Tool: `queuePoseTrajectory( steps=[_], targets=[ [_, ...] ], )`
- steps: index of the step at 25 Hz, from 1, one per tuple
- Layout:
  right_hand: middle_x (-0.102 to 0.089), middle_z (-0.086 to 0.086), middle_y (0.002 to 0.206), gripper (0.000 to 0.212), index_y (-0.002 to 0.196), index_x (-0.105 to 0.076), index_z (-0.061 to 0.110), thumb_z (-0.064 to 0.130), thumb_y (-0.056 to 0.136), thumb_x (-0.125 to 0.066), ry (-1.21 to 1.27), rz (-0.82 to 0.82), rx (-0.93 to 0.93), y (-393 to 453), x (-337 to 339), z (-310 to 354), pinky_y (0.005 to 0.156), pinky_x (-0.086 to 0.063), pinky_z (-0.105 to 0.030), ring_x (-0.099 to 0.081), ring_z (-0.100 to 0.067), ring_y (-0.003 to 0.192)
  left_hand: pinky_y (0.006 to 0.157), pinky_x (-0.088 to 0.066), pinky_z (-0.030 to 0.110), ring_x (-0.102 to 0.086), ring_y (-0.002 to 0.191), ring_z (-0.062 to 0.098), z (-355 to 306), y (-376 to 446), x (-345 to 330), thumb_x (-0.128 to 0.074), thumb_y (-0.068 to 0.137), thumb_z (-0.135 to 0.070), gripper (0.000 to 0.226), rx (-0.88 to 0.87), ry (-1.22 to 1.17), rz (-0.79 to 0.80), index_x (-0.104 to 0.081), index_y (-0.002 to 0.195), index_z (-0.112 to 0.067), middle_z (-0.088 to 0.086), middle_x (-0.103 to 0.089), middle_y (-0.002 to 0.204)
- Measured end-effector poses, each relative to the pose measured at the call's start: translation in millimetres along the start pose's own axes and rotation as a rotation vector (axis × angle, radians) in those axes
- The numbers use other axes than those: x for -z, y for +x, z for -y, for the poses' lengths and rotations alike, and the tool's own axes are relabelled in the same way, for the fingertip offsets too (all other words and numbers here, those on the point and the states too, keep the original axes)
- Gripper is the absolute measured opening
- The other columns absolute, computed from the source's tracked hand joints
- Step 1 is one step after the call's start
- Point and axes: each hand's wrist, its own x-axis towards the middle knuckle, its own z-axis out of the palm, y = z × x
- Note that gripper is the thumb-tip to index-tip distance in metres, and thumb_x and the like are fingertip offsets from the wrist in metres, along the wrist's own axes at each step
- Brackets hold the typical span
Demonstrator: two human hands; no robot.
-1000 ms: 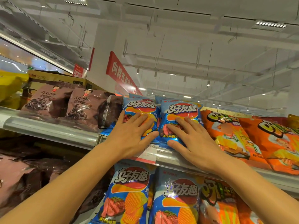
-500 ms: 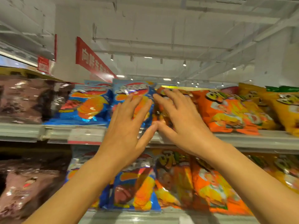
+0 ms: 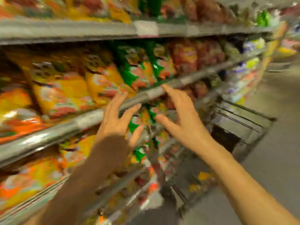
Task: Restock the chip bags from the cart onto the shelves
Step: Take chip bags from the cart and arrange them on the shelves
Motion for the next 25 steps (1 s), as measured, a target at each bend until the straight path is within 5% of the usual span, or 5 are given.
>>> queuePoseTrajectory(
  steps=[2,6,11,20,25],
  targets=[
    [-0.044,-0.008,0.148,0.073,0.158,-0.031,0.015,0.033,0.096,-0.065,-0.002,0.037,-0.170,-42.4,12.0,-66.0,0.117,-0.029,-0.032,-0.037,-0.024,0.141,0.114,-0.038,0.052,-0.042,0.138,0.037,-24.5,-11.7,-73.0,-0.058,0.088,-0.040,0.059,0.114,-0.161,0.100,-0.057,0.134,-0.002,0.023,-0.045,0.145],
    [-0.034,0.001,0.159,0.076,0.161,-0.023,0.025,0.040,0.098,-0.063,-0.043,0.160,-0.523,-116.8,24.7,-177.4,0.114,-0.027,-0.026,-0.027,-0.017,0.149,0.112,-0.030,0.032,-0.042,0.134,0.021,-54.1,-44.8,-193.4,-0.059,0.094,-0.040,0.039,0.269,-0.327,0.419,-0.064,0.128,-0.020,0.008,-0.052,0.140],
    [-0.044,-0.012,0.153,0.074,0.157,-0.031,0.016,0.029,0.095,-0.070,-0.034,0.307,-0.848,-176.2,18.7,-271.7,0.117,-0.032,-0.034,-0.038,-0.027,0.145,0.104,-0.037,0.023,-0.051,0.126,0.016,-65.6,-59.0,-310.7,-0.063,0.097,-0.033,0.034,0.317,-0.437,0.736,-0.061,0.129,-0.023,-0.005,-0.051,0.131],
    [-0.050,-0.001,0.143,0.065,0.154,-0.034,0.025,0.037,0.098,-0.064,0.028,0.449,-1.153,-166.3,-0.6,-419.7,0.109,-0.041,-0.028,-0.048,-0.018,0.136,0.101,-0.041,0.024,-0.049,0.129,0.013,-29.7,-27.0,-513.0,-0.056,0.099,-0.045,0.040,0.443,-0.460,1.098,-0.053,0.136,-0.029,-0.010,-0.049,0.138],
    [-0.052,-0.005,0.147,0.063,0.154,-0.038,0.018,0.036,0.099,-0.063,0.015,0.483,-1.242,-124.2,4.6,-507.9,0.106,-0.045,-0.030,-0.052,-0.018,0.133,0.113,-0.037,0.033,-0.040,0.140,0.017,-9.6,-7.3,-599.9,-0.055,0.099,-0.043,0.054,0.478,-0.346,1.321,-0.042,0.149,-0.025,-0.002,-0.042,0.152]
  ],
)
